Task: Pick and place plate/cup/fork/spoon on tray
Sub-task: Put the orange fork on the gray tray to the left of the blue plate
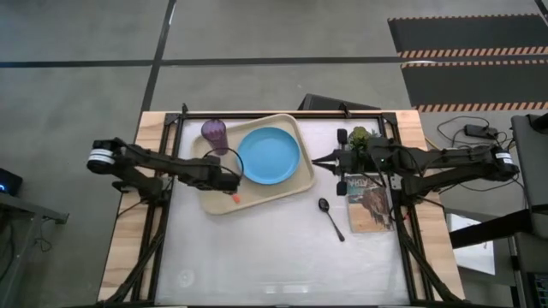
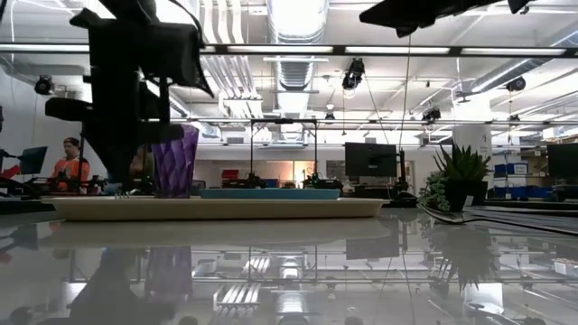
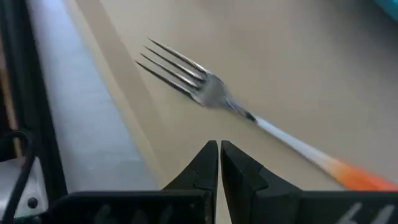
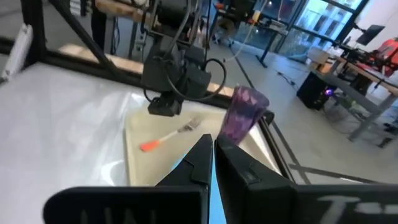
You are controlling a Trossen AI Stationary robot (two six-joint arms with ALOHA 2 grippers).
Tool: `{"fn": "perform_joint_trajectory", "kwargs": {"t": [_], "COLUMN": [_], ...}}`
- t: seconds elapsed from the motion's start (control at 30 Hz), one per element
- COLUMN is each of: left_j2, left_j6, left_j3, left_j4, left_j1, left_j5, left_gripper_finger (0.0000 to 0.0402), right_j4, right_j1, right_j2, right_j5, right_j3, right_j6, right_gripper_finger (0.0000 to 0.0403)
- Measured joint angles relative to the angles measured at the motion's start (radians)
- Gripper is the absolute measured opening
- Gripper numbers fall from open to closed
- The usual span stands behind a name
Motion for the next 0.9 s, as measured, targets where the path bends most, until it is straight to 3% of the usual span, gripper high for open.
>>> {"fn": "perform_joint_trajectory", "kwargs": {"t": [0.2,0.47,0.9], "left_j2": [0.072,0.12,0.152], "left_j6": [-0.055,0.021,0.032], "left_j3": [-0.001,-0.001,-0.001], "left_j4": [0.028,0.249,0.249], "left_j1": [0.0,-0.004,-0.007], "left_j5": [-0.052,-0.053,-0.058], "left_gripper_finger": [0.0,0.0,0.0], "right_j4": [-0.047,-0.067,-0.068], "right_j1": [-0.006,-0.006,-0.006], "right_j2": [-0.01,-0.017,-0.017], "right_j5": [0.0,0.0,0.0], "right_j3": [0.0,0.0,0.0], "right_j6": [-0.028,-0.056,-0.042], "right_gripper_finger": [0.0008,0.0008,0.0008]}}
